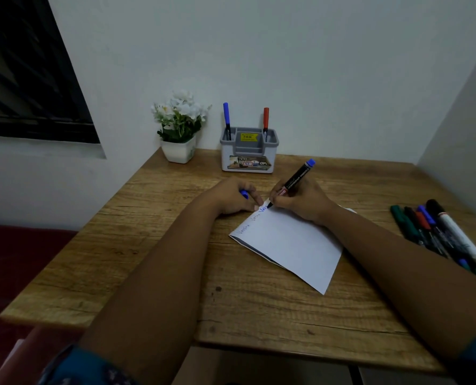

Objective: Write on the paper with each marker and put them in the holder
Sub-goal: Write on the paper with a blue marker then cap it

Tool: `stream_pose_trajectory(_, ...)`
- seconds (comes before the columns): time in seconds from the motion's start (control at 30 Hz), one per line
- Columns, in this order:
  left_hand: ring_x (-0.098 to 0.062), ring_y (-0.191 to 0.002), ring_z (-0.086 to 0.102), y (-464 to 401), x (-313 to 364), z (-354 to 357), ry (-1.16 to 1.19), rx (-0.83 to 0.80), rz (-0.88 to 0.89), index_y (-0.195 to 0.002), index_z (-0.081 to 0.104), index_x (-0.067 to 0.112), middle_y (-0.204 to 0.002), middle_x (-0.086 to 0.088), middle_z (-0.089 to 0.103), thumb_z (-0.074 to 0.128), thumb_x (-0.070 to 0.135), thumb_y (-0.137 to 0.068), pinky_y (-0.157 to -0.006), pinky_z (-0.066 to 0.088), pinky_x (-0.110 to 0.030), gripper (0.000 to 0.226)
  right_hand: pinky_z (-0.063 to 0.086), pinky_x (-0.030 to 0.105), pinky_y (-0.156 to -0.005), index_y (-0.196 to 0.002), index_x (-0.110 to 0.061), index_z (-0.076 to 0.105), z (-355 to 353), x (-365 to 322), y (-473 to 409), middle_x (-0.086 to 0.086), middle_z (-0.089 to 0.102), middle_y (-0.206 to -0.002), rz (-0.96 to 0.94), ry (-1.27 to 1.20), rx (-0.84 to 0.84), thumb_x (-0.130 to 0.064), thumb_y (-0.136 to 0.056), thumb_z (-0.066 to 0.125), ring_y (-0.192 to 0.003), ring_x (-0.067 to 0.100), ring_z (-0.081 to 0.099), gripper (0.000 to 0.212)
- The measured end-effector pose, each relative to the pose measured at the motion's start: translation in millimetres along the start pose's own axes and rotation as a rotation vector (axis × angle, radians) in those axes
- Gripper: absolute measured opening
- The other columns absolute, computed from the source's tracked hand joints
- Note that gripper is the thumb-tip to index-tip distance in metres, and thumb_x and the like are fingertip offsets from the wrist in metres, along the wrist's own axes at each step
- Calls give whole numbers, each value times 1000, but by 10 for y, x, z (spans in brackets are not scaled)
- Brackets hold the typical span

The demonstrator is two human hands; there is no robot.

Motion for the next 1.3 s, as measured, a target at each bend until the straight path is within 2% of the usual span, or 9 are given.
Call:
stream_pose_trajectory(0.17,-16,-104,50,-1,13,-3,-12,-8,-6,-93,73,29,-130,0,57,76,18,-80,-84,36,-27,17,46,7,-70,-85,-17,76,6,2,0,-10,73,-82,-23,3,16,-14,-81,75,-80,-1,65,5)
stream_pose_trajectory(0.3,-19,-104,55,11,12,-3,2,-13,-12,-95,74,28,-103,6,59,76,18,-80,-71,37,-24,18,50,15,-74,-83,-16,76,6,0,-9,-8,72,-82,-9,15,3,-12,-79,74,-82,3,65,6)
stream_pose_trajectory(0.4,-10,-99,51,6,9,0,4,-11,1,-94,73,27,-124,2,59,75,17,-81,-79,36,-24,17,51,24,-77,-82,-16,74,-1,7,-5,-4,73,-83,11,3,6,-12,-80,73,-84,11,66,5)
stream_pose_trajectory(0.5,-16,-114,50,-4,4,2,-4,-12,6,-93,73,27,-135,0,55,75,16,-81,-87,34,-25,17,50,24,-77,-84,-14,74,-1,4,-2,-1,73,-86,44,-9,18,-12,-80,72,-86,11,66,5)
stream_pose_trajectory(0.9,-12,-106,47,-19,-4,7,11,-12,-9,-88,72,30,-132,1,56,75,16,-81,-87,35,-27,17,54,36,-86,-83,-13,75,-21,-10,6,0,74,-86,68,-3,38,-12,-79,73,-88,14,67,4)
stream_pose_trajectory(1.07,-12,-106,49,-34,-12,6,12,-12,-18,-88,73,29,-127,2,58,76,15,-80,-86,36,-27,16,54,37,-81,-80,-14,72,-8,9,2,0,72,-83,78,13,47,-14,-80,71,-84,14,66,1)
stream_pose_trajectory(1.17,-16,-111,53,-27,-36,12,22,12,-34,-91,73,23,-113,6,60,80,22,-76,-84,38,-27,16,49,37,-68,-76,-9,64,-58,5,0,4,64,-70,169,-152,204,-13,-83,68,-65,14,58,8)
stream_pose_trajectory(1.23,-12,-100,54,3,-21,-9,57,82,-72,-94,70,23,-106,7,59,80,41,-73,-75,40,-27,29,47,31,-57,-85,-12,60,-140,-77,-8,2,58,-66,197,-442,274,-8,-85,70,-53,11,54,11)
stream_pose_trajectory(1.3,-8,-76,52,41,34,-23,313,166,-163,-98,63,22,-88,6,55,66,58,-80,-62,38,-25,40,44,23,-49,-89,-13,57,-219,-181,-13,2,58,-67,161,-589,249,-12,-86,73,-47,10,51,16)
Point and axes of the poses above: each hand's wrist, its own y-axis away from the middle knuckle, its own z-axis out of the palm, x = y × z, the point moved 2 cm from there along -y, towards the middle knuckle
